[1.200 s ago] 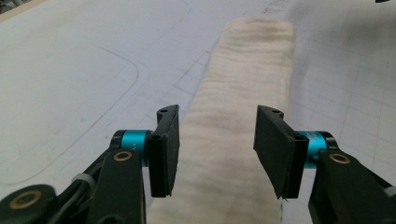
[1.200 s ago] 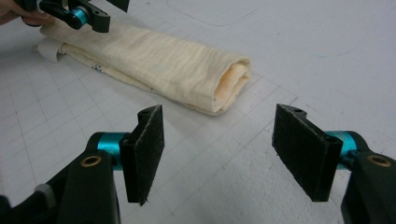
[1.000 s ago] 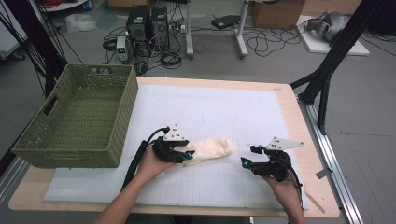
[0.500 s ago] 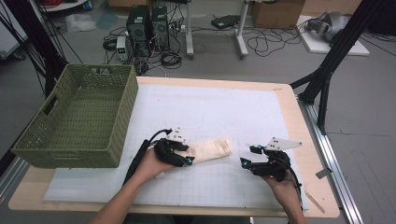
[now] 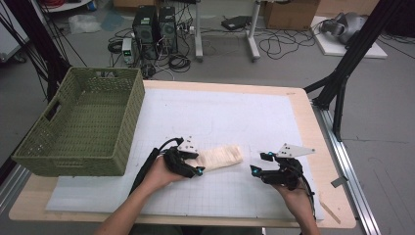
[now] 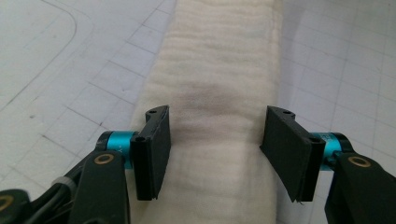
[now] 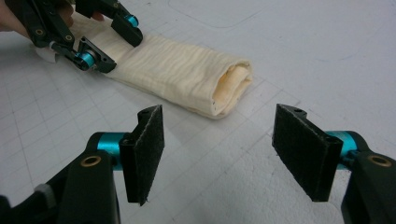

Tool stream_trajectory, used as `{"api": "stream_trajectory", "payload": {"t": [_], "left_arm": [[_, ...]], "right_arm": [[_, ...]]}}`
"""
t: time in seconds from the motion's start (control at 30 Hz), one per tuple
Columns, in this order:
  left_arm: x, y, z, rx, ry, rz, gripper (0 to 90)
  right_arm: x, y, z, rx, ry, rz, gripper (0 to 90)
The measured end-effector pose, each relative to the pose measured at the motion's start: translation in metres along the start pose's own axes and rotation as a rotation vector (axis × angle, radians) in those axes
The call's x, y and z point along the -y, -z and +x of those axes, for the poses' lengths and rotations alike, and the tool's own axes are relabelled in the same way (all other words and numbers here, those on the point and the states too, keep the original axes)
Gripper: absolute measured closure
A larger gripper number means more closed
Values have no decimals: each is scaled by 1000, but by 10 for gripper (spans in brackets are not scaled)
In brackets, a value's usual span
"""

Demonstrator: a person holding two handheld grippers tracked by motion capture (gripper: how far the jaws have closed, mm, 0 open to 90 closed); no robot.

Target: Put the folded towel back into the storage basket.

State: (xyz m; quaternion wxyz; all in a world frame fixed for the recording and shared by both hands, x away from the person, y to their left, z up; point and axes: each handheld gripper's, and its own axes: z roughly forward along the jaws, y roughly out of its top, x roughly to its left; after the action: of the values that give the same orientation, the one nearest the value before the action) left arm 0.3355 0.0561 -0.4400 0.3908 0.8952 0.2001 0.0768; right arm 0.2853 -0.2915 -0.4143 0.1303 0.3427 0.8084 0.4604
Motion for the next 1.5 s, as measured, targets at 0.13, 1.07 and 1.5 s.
{"api": "stream_trajectory", "payload": {"t": [0.13, 1.07, 1.5], "left_arm": [[0, -1, -2, -13, -3, -2, 427], [-3, -5, -4, -80, -27, -17, 796], [-8, -1, -7, -98, -31, -6, 838]], "right_arm": [[0, -1, 1, -2, 6, 4, 336], [-4, -1, 1, 5, 11, -12, 336], [-2, 2, -4, 12, -2, -27, 335]]}}
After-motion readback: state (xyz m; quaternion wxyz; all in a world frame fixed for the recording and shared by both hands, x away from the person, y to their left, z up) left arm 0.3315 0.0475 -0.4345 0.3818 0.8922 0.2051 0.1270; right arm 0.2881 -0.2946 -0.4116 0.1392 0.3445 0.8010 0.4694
